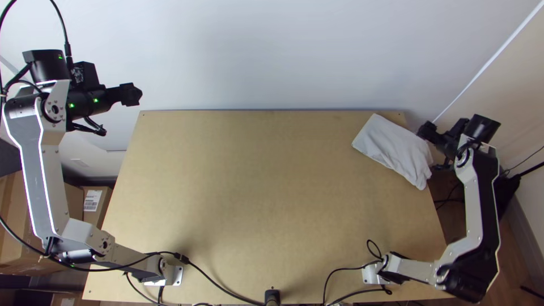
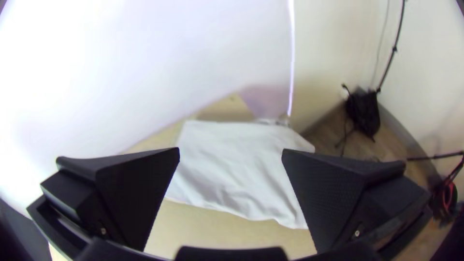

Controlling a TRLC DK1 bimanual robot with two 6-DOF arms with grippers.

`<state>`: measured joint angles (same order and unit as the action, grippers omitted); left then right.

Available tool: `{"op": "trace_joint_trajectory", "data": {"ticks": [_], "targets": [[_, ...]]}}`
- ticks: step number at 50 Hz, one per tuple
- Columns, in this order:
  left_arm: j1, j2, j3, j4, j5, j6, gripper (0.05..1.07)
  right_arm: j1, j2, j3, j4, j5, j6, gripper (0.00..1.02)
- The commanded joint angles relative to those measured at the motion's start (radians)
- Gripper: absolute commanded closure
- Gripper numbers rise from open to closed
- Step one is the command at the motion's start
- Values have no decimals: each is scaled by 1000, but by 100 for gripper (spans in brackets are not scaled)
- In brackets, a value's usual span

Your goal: Fold the t-shirt

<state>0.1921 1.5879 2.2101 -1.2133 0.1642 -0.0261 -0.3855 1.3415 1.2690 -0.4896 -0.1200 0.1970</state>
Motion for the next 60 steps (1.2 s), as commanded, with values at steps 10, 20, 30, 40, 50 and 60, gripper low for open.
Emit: {"op": "trace_joint_trajectory", "data": {"ticks": [10,20,30,40,50,60], "targets": [[30,-204,-167,192,-5,-24,9,234,-242,-7,169,2,-113,5],[29,-459,-512,538,-6,-28,9,339,-358,64,174,92,-113,3],[26,-597,-690,597,-6,-26,9,474,-545,36,235,118,-171,4],[32,-898,-1110,931,-6,-37,9,494,-821,-353,576,118,-200,4],[36,-1229,-1512,1163,-6,-40,9,497,-1160,-783,875,118,-208,4],[41,-1442,-1807,1253,-6,-41,9,501,-1346,-1019,876,118,-209,4]]}}
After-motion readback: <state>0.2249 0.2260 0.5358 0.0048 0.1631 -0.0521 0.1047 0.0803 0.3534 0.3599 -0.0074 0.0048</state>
